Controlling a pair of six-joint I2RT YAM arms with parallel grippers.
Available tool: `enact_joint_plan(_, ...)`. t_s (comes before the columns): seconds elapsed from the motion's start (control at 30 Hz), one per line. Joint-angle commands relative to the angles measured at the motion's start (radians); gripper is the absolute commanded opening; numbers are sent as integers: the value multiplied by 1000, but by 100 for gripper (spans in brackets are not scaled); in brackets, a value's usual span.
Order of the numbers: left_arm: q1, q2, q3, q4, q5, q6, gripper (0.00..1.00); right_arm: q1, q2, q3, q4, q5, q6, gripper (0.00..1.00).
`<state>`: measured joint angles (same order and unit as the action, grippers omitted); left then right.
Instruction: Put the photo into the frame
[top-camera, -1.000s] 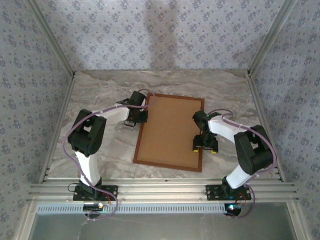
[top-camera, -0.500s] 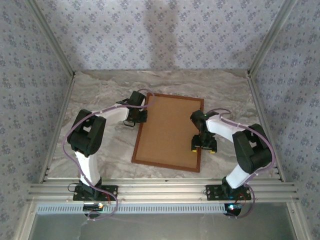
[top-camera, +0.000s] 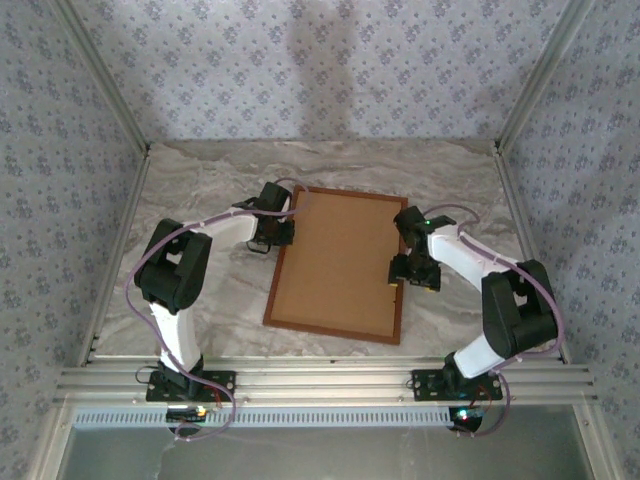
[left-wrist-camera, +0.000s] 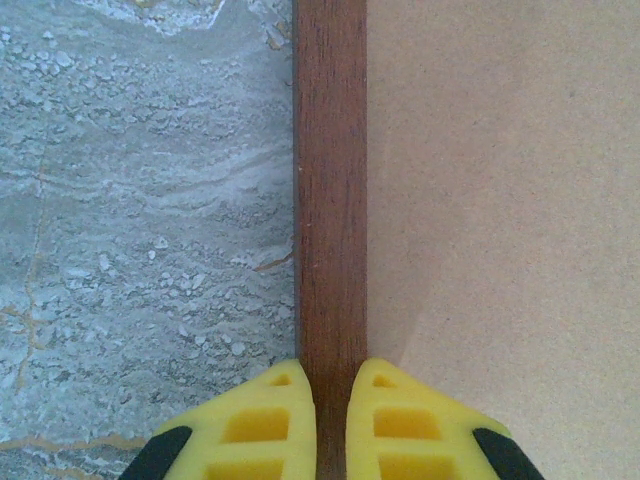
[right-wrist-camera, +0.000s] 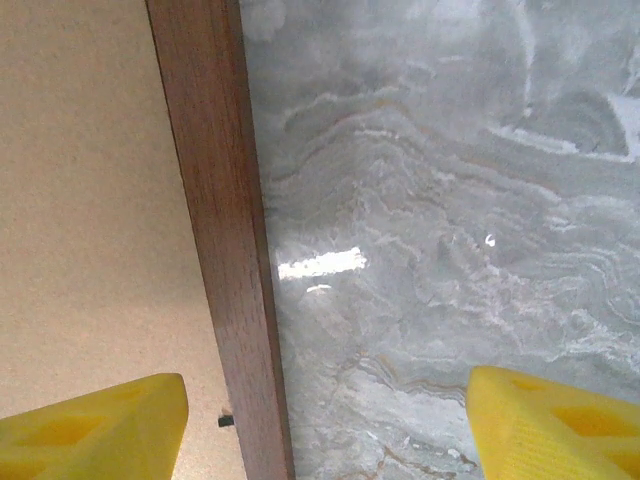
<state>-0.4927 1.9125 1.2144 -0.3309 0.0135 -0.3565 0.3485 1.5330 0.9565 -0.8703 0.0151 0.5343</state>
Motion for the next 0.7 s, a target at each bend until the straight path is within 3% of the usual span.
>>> enact_joint_plan(0.0, 5, 29, -55, -142, -31, 10, 5, -19, -15, 6, 23, -18, -12, 75)
enact_joint_plan(0.27, 7, 25, -59, -147, -36, 10, 5, -21, -8, -32, 75, -57, -15, 73)
enact_joint_plan(0.67, 7, 28, -60, -142, -35, 9, 5, 34, -88, -125, -1, -48, 59, 72)
